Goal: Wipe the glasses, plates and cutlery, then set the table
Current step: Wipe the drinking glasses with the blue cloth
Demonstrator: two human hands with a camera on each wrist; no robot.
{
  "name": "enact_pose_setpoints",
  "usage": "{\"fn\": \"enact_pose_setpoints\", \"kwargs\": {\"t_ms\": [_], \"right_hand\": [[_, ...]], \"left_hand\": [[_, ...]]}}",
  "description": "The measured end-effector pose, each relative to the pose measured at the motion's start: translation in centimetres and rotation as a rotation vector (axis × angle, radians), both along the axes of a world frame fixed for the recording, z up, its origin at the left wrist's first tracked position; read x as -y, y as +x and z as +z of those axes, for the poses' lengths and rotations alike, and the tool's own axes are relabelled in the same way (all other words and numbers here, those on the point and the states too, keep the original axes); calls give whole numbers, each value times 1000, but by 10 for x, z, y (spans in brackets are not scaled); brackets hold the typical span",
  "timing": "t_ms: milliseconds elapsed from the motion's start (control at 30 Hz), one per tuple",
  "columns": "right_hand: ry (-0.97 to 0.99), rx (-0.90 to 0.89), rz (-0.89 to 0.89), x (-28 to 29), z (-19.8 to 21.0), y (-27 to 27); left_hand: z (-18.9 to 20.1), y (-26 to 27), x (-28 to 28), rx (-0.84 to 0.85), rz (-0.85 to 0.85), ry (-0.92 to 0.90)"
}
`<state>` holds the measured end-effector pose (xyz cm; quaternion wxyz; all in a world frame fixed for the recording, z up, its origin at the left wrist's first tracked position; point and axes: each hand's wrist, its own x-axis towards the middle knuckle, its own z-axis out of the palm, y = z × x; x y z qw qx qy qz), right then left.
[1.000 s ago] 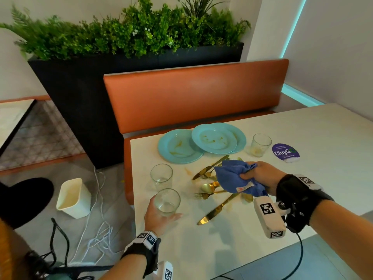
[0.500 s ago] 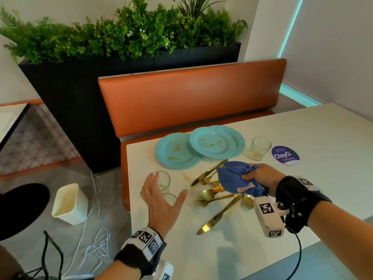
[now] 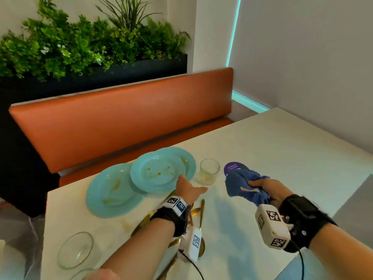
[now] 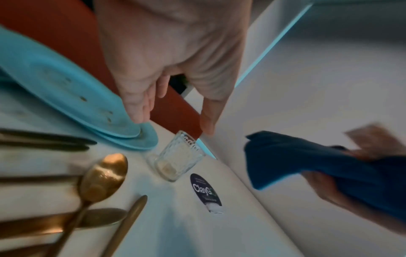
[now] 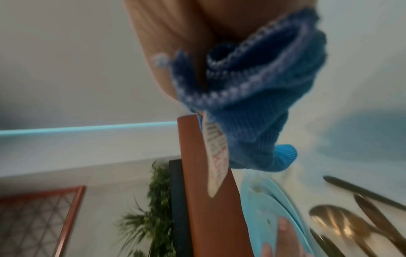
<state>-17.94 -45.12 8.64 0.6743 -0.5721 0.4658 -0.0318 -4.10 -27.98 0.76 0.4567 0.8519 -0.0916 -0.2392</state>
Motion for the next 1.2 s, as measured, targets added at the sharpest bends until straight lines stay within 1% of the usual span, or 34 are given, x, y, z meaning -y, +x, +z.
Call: {"fn": "enact_pose_setpoints", "kwargs": {"t_ms": [67,133,233,333,433,467,533,567,600,633,667,733,767,867,933,967,1000,1033,1067,1100,1200], "right_hand": [[33,-14,-44,29,-3,0],[74,-72,-41,52,-5,0],[248,-105,-35,84,-16,3],[290,-73,-84,95,-24,12],[284,-66,-66,102,-32,22],[334,-77,-44,104,-35,23],[511,-68,-43,105,-32,25],[560,-37,-52,105,-29,25],[559,18,-62,104,-26,26],[490,74,-55,101,-22,26],[362,131,-32,95,-18,27],[32,196,69,84,-10,29],[-140,200,148,80,-8,29],[-677,139,430,59,2,29],[-905,149,634,36,6,26],[-968,143,764,24,8,26],[-1015,95,885,14,8,25],[-1041,20,973,6,7,24],[-1042,-57,1018,-2,7,23],[-1040,-135,1038,-10,9,20],[-1125,-363,1166,-31,10,7]], "left_hand": [[-13,11,27,-56,-6,29],[-25,21,49,-71,12,16],[-46,33,77,-85,41,13],[-58,37,92,-83,54,-10],[-68,39,103,-79,93,-60],[-69,41,106,-88,119,-82],[-71,43,110,-76,143,-127],[-71,42,112,-38,132,-121],[-69,41,113,15,98,-96],[-67,39,114,80,56,-81],[-63,37,115,146,18,-89],[-54,31,114,275,-45,-112],[-53,27,114,339,-65,-141],[-43,15,110,472,-144,-225],[-29,8,105,573,-264,-280],[-23,5,103,659,-319,-235],[-18,0,101,663,-368,-264],[-16,-5,96,621,-434,-277],[-15,-10,89,639,-514,-280],[-19,-15,86,658,-519,-313],[-14,-36,67,740,-639,-293]]}}
